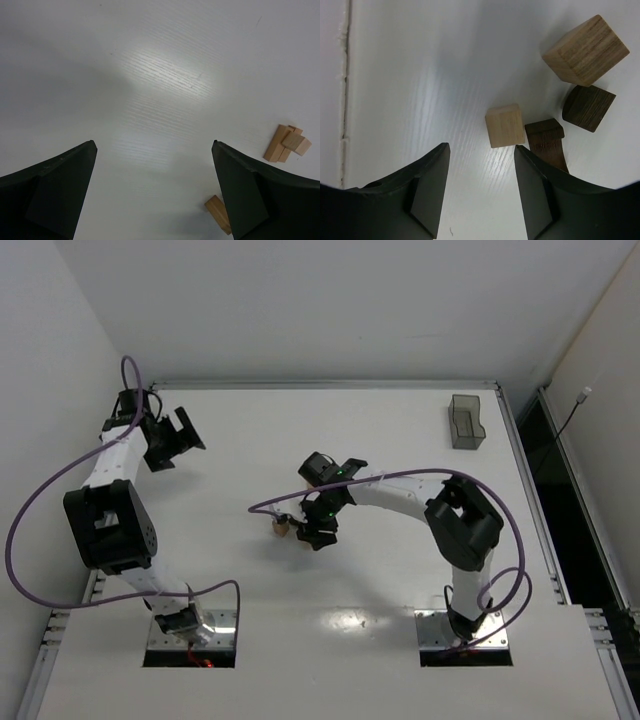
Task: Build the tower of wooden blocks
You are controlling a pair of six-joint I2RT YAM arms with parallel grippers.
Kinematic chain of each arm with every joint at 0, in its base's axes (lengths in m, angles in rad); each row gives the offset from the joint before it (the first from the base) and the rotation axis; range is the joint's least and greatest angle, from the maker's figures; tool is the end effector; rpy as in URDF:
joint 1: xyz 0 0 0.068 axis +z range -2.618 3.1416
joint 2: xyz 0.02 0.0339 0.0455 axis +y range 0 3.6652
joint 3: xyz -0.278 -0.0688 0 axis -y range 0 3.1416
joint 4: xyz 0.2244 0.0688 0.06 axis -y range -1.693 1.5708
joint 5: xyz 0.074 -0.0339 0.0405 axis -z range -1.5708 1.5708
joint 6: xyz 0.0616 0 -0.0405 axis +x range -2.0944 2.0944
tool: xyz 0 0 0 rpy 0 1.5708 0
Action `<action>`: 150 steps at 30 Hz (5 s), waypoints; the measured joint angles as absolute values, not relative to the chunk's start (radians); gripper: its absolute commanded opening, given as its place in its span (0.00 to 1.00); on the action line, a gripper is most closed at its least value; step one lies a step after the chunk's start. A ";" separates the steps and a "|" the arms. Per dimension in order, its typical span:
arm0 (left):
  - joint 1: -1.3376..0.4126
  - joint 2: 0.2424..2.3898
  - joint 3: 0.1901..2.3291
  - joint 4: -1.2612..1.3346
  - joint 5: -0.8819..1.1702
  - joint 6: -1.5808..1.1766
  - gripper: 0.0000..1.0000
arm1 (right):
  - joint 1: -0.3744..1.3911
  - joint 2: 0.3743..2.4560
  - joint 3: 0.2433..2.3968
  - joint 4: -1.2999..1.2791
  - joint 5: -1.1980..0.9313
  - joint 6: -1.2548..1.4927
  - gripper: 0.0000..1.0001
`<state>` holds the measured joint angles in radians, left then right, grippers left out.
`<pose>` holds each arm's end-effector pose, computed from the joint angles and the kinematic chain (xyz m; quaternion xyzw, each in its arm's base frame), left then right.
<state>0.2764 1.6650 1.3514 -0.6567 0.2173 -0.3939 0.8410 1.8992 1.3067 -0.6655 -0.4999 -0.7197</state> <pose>0.3441 0.0838 0.2674 -0.2821 0.9073 -0.1207 0.2874 0.2238 0.2945 0.1793 -0.7007 0.6531 0.2530 0.1358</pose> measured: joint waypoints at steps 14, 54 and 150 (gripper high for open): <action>0.300 1.739 1.365 -0.665 0.251 -0.382 1.00 | 0.854 2.033 1.447 -0.653 -0.447 -0.722 0.50; 0.306 1.718 1.332 -0.693 0.167 -0.411 1.00 | 0.813 1.733 1.480 -0.765 -0.279 -0.179 0.00; 0.174 1.692 1.306 -0.673 0.001 -0.391 1.00 | 0.631 2.054 1.634 -0.681 -0.039 0.274 0.84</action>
<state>0.1741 1.6924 1.3064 -0.6735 0.0010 -0.3908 0.6312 2.0544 1.6344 -0.6807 -0.0395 0.2745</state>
